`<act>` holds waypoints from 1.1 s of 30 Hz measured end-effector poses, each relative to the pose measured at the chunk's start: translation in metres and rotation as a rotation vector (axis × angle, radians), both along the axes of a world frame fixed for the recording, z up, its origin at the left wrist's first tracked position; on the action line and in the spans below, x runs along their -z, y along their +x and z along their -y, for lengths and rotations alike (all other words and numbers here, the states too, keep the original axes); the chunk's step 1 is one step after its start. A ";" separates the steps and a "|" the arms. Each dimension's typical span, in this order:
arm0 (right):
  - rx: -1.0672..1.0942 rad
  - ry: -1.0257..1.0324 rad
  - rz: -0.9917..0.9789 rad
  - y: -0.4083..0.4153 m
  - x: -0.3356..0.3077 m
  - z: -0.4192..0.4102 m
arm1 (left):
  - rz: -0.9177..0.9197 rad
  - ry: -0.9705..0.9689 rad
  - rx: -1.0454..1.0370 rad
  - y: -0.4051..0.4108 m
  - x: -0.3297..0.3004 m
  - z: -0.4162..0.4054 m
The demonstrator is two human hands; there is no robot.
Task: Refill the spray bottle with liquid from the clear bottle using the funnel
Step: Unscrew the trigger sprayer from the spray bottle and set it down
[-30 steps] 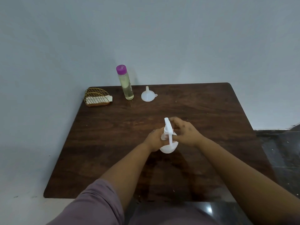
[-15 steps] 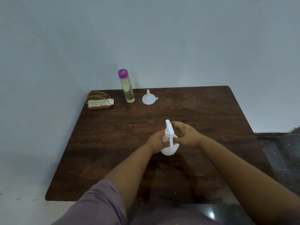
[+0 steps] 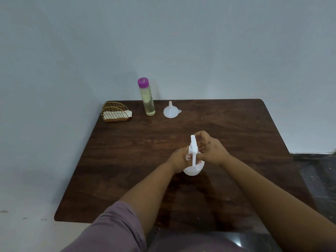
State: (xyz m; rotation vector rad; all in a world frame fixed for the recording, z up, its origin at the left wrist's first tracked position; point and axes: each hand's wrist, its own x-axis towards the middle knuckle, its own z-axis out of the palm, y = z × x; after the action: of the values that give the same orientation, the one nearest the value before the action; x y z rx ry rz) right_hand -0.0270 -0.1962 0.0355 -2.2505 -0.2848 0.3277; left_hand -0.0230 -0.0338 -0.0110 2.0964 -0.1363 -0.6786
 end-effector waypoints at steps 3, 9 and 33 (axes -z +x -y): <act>0.078 0.050 0.135 -0.006 0.011 -0.005 | -0.022 0.005 -0.016 -0.003 -0.003 0.001; 0.006 0.125 -0.063 -0.008 0.005 0.015 | 0.044 0.047 0.017 -0.004 -0.001 -0.002; 0.026 0.072 0.265 -0.005 0.021 -0.004 | 0.045 0.074 -0.016 -0.005 -0.002 -0.001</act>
State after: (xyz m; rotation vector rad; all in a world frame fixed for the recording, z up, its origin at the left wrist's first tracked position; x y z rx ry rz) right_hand -0.0322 -0.1919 0.0145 -2.2232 -0.3995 0.0036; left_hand -0.0280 -0.0327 -0.0094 2.1821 -0.1205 -0.6356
